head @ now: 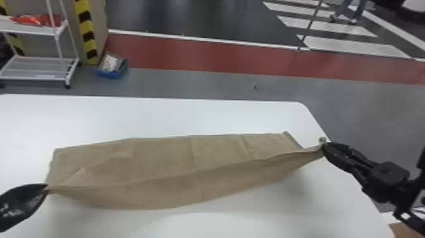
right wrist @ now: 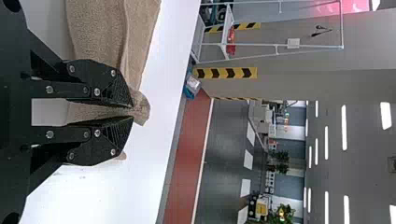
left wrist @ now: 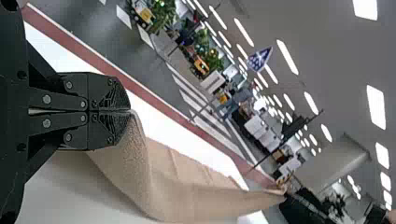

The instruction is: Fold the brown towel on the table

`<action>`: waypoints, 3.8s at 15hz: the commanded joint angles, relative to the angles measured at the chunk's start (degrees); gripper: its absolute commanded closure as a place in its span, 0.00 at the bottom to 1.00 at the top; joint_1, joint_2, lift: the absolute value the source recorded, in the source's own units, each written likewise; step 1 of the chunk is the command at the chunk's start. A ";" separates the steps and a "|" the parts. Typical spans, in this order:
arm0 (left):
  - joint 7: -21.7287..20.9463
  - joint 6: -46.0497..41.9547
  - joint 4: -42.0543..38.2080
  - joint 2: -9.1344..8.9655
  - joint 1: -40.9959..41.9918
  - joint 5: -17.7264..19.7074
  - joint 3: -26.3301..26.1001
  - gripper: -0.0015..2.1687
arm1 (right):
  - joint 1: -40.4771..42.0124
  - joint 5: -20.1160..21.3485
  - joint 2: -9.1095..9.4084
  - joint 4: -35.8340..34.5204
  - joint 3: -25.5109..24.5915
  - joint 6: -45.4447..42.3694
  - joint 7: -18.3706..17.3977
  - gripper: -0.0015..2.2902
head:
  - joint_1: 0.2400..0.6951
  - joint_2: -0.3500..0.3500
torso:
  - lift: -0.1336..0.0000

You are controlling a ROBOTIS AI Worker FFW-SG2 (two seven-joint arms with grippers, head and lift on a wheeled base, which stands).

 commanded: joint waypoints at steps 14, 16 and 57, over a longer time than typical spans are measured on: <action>-10.39 4.91 4.00 5.36 -18.08 -22.41 -10.09 0.99 | -16.24 10.81 -1.55 13.84 1.67 6.51 -0.16 0.42 | 1.00 0.00 | 0.07; -10.48 7.55 4.27 5.36 -21.68 -23.38 -11.93 0.99 | -19.05 12.13 -1.64 15.77 1.76 7.74 -0.24 0.42 | 1.00 0.00 | 0.07; -2.31 9.30 38.81 9.32 -45.50 -36.91 -20.99 0.99 | -39.35 20.66 -4.19 46.71 8.26 7.04 -8.94 0.42 | 1.00 0.07 | 0.07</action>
